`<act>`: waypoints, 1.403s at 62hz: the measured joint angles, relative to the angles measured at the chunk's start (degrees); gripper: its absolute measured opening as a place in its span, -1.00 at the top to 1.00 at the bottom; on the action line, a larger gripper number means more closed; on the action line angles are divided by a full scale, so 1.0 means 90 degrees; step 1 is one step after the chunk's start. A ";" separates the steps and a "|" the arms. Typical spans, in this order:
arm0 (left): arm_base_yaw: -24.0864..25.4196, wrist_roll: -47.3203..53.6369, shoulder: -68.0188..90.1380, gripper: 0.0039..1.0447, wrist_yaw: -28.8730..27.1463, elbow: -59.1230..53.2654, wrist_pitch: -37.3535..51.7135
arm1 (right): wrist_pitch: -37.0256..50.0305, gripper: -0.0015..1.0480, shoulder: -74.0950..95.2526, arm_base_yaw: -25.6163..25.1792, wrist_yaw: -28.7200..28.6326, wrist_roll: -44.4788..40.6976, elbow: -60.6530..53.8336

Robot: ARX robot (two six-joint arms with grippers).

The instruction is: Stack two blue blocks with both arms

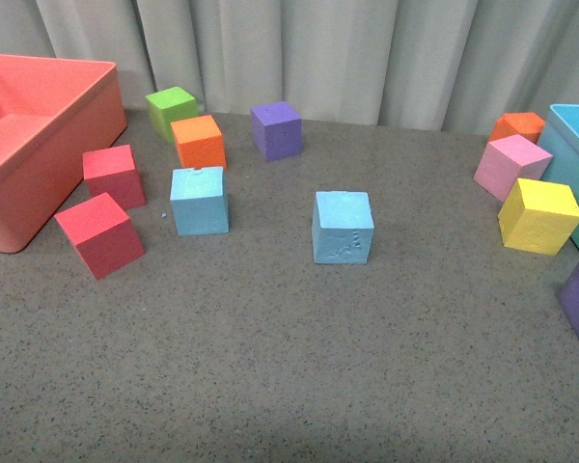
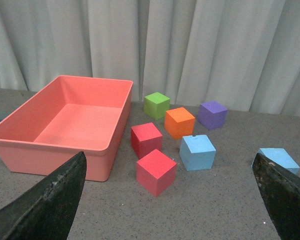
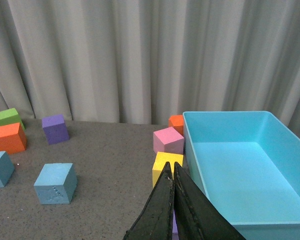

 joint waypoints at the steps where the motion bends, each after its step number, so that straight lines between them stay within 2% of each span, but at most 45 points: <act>1: 0.0002 0.0000 0.0000 -0.88 0.0000 0.0000 0.0000 | -0.0022 0.98 -0.0022 0.0000 -0.0002 0.0000 0.0000; 23: 0.0000 0.0000 0.0000 -0.88 0.0002 0.0000 0.0000 | -0.0661 0.98 -0.0661 0.0000 0.0000 -0.0002 0.0000; 30: 0.0000 0.0002 0.0000 -0.88 -0.0002 0.0000 0.0000 | -0.1729 0.98 -0.1547 0.0000 -0.0017 -0.0002 0.0002; 40: 0.0000 0.0000 -0.0002 -0.88 0.0000 0.0000 0.0000 | -0.1778 0.98 -0.1734 0.0000 -0.0019 -0.0005 0.0002; 49: 0.0000 0.0000 -0.0002 -0.88 0.0000 0.0000 0.0000 | -0.1778 0.51 -0.1739 0.0000 -0.0019 -0.0005 0.0002; 54: 0.0000 0.0000 -0.0002 -0.88 0.0000 0.0000 0.0000 | -0.1780 0.07 -0.1739 0.0000 -0.0019 -0.0005 0.0002; 57: 0.0000 0.0000 0.0000 -0.88 -0.0002 0.0000 -0.0002 | -0.1780 -0.10 -0.1739 0.0000 -0.0019 -0.0005 0.0002; 63: -0.0262 -0.0333 0.0787 -0.88 -0.0869 0.0299 -0.0804 | -0.1780 -0.44 -0.1739 0.0000 -0.0019 -0.0005 0.0002; 66: -0.0345 -0.0430 0.1307 -0.88 -0.0969 0.0308 -0.0653 | -0.1780 -0.57 -0.1741 0.0000 -0.0019 -0.0005 0.0002; 70: -0.0474 -0.0580 0.2353 -0.88 -0.0991 0.0357 0.0075 | -0.1780 -0.81 -0.1741 0.0000 -0.0019 -0.0005 0.0002; 72: -0.0539 -0.0653 0.2875 -0.88 -0.0996 0.0437 0.0503 | -0.1780 -0.85 -0.1741 0.0000 -0.0019 0.0002 0.0002; 80: -0.0814 -0.0738 0.5491 -0.88 -0.0916 0.1273 0.2336 | -0.1780 -0.81 -0.1741 0.0000 -0.0019 -0.0002 0.0002; 87: -0.1037 -0.0823 0.7745 -0.88 -0.0967 0.2433 0.2718 | -0.1780 -0.81 -0.1741 0.0000 -0.0019 -0.0002 0.0002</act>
